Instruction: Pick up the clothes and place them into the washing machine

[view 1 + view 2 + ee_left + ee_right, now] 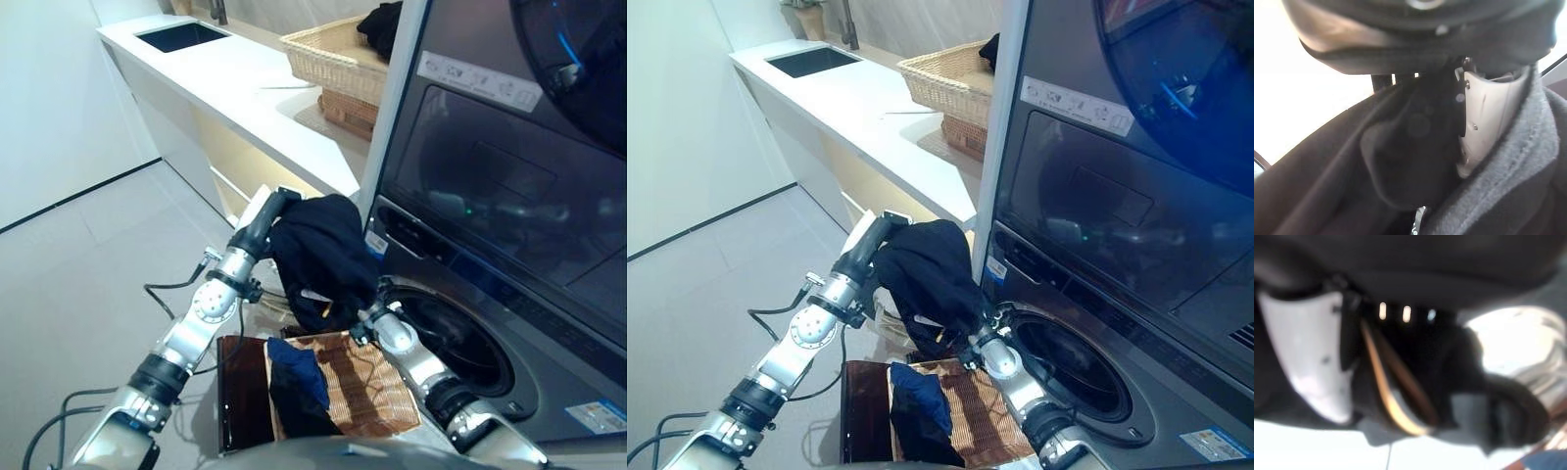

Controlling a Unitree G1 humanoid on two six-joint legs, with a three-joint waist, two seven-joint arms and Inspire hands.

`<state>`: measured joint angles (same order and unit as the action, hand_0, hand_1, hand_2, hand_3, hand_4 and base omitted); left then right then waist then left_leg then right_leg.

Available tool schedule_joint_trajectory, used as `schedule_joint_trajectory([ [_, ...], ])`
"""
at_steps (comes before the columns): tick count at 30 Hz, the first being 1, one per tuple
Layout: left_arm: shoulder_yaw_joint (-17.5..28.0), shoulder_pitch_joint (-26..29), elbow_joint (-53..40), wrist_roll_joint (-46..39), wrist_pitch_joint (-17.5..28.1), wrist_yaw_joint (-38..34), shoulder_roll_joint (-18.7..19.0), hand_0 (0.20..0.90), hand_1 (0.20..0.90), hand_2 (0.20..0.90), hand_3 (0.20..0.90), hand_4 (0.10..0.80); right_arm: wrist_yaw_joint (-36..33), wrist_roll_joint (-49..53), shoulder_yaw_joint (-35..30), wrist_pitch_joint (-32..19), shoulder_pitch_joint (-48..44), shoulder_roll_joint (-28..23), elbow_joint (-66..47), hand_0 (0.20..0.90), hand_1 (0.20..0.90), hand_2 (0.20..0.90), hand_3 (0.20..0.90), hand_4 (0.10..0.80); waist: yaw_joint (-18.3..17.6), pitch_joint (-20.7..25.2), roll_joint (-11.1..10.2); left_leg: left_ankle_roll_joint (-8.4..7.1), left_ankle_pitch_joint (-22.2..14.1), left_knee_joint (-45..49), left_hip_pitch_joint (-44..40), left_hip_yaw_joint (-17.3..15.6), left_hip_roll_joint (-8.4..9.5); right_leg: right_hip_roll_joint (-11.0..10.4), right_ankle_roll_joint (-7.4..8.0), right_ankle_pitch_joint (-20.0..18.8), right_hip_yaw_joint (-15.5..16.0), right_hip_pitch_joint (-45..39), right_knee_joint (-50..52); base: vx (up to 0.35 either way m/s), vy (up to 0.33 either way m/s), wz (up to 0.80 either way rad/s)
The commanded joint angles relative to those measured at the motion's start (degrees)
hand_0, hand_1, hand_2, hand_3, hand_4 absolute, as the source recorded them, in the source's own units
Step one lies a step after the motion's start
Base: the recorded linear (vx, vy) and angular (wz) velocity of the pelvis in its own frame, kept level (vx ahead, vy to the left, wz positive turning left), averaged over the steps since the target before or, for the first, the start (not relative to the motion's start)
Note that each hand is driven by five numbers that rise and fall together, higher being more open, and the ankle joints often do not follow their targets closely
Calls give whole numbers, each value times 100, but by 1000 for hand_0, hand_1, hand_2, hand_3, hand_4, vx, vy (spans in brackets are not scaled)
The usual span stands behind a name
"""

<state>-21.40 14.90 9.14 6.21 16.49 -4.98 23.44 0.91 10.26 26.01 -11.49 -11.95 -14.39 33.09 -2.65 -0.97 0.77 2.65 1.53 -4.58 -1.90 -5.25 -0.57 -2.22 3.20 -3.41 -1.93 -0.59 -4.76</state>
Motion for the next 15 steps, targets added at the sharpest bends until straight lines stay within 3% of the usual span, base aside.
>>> schedule_joint_trajectory([
  [1, 607, 723, 163, -99, 514, -465, 90, 200, 200, 200, 200, 300, -209, 392, -620, -641, 48, 109, -283, 200, 200, 200, 200, 300, -8, 458, -141, -302, -426, -16, -238, -226, 69, 91, 36, 134, 225, 70, 134, -15, 0, -6],
  [9, 925, 560, 204, -71, 502, -611, 224, 200, 200, 200, 200, 300, -269, 919, -1124, -781, 419, 128, -312, 200, 200, 200, 200, 300, -54, 452, -129, -307, -429, -8, -232, -243, 64, 103, 34, 131, 206, 91, 143, -2, 0, -2],
  [15, 924, 559, 204, -71, 502, -611, 224, 200, 200, 200, 200, 300, -269, 920, -1124, -780, 420, 128, -313, 200, 200, 200, 200, 300, -54, 452, -129, -307, -429, -7, -232, -243, 64, 103, 34, 132, 206, 91, 143, 0, 0, 0],
])
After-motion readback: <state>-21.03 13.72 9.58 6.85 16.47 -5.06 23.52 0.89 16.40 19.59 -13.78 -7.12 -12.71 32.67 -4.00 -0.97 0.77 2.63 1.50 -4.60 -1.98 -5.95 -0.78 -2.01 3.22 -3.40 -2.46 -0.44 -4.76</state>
